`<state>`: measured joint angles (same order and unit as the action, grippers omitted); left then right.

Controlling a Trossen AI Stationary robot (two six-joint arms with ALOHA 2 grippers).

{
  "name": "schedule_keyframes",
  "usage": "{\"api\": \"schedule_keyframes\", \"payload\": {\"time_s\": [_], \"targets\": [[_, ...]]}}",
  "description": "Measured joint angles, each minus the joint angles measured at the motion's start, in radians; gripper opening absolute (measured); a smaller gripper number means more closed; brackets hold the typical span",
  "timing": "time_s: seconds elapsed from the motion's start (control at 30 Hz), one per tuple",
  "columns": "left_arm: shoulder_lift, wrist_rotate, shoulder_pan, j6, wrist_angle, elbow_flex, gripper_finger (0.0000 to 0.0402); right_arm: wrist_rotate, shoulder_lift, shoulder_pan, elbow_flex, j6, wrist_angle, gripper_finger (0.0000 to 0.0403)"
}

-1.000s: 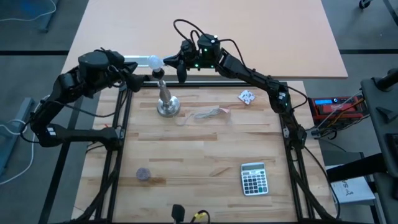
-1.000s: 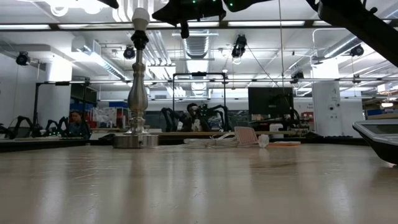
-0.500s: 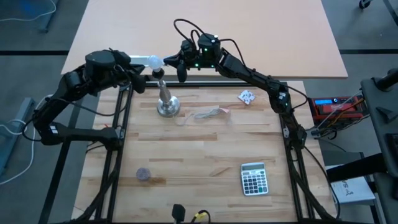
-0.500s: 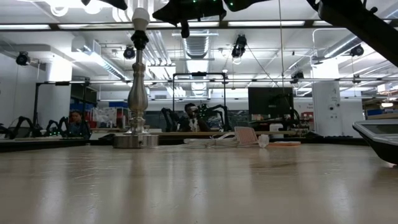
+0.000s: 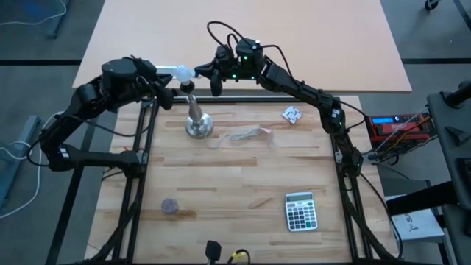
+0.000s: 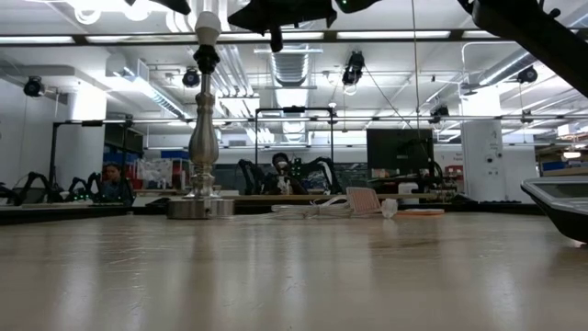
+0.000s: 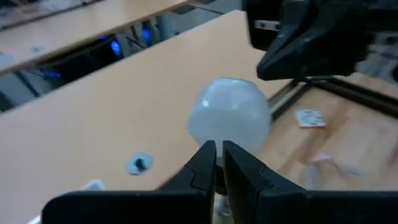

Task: Screw lightbulb
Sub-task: Insert the lightbulb into the lamp

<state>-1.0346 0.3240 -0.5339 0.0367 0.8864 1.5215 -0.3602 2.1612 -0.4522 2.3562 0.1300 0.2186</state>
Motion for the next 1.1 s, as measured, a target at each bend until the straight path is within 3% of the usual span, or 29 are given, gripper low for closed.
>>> {"api": "schedule_keyframes", "payload": {"time_s": [0.13, 0.3, 0.77, 0.9, 1.1], "targets": [[-0.015, 0.015, 0.000, -0.050, -0.041, 0.000, 0.0020, 0.115, -0.001, 0.000, 0.000, -0.017, 0.047, 0.0000], [-0.037, 0.015, -0.001, -0.064, -0.042, 0.000, 0.0020, 0.124, 0.008, 0.002, 0.000, -0.023, 0.029, 0.0000], [-0.075, 0.027, -0.010, -0.081, -0.039, 0.000, 0.0020, 0.049, 0.023, 0.048, 0.001, -0.038, -0.002, 0.0000], [-0.074, 0.031, -0.010, -0.072, -0.043, 0.000, 0.0020, -0.018, 0.023, 0.054, 0.001, -0.034, 0.000, 0.0000], [-0.072, 0.031, -0.010, -0.069, -0.044, 0.000, 0.0020, -0.019, 0.023, 0.071, 0.001, -0.052, 0.010, 0.0000]]}}
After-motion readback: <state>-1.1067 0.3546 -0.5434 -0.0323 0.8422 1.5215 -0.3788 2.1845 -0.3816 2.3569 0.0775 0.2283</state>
